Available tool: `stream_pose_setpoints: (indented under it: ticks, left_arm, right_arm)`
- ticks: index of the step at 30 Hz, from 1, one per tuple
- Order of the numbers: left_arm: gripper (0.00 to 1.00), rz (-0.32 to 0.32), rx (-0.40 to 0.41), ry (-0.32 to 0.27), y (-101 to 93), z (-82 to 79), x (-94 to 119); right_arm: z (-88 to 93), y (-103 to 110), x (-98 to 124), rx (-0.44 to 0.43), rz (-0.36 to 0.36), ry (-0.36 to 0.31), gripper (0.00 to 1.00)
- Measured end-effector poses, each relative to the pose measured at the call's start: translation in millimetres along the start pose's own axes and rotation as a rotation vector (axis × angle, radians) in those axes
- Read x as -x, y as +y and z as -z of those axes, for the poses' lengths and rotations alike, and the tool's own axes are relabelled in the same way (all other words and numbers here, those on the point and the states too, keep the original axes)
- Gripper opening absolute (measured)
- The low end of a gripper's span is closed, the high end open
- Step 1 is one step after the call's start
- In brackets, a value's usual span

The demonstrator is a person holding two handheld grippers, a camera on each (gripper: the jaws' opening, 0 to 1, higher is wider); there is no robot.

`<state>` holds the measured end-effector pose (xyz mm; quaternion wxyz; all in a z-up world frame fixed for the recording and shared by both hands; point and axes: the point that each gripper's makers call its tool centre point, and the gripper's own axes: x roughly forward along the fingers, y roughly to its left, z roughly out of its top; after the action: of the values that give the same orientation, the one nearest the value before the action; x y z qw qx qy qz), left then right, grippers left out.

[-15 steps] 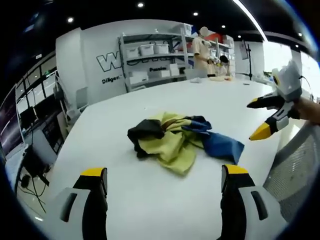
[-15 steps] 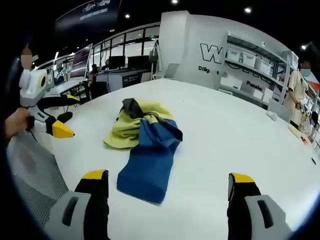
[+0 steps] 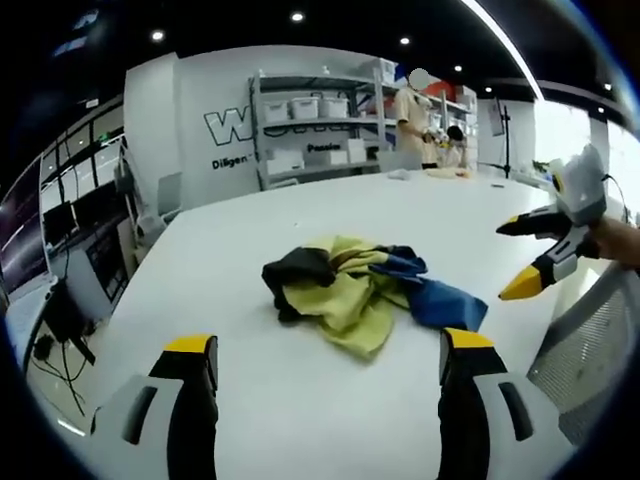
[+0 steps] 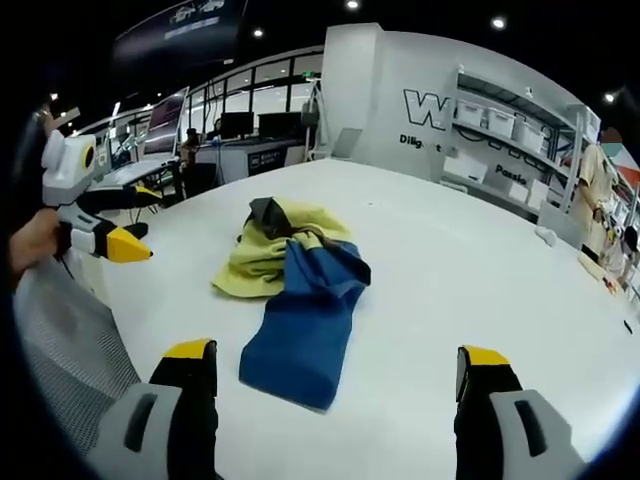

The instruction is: Fold the garment on the visible template until the final outline fits inside the template.

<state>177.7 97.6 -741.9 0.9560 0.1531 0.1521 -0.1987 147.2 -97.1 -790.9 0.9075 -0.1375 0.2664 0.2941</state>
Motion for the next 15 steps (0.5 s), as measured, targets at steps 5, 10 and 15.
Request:
stream_pose_setpoints:
  ticks: [5, 10, 15]
  left_arm:
    - [0.93, 0.021, 0.085, 0.033, 2.0, 8.9, -2.4]
    - [0.93, 0.034, 0.155, 0.057, 2.4, 15.9, -2.9]
    - [0.93, 0.026, 0.176, 0.041, 4.9, 14.7, -3.5]
  right_arm:
    - [-3.7, -21.0, 4.3, -0.029, 0.070, -0.021, 0.99]
    - [1.7, -16.9, 2.1, -0.041, 0.044, 0.003, 0.99]
    - [0.6, -30.6, 5.0, -0.078, 0.096, -0.013, 0.99]
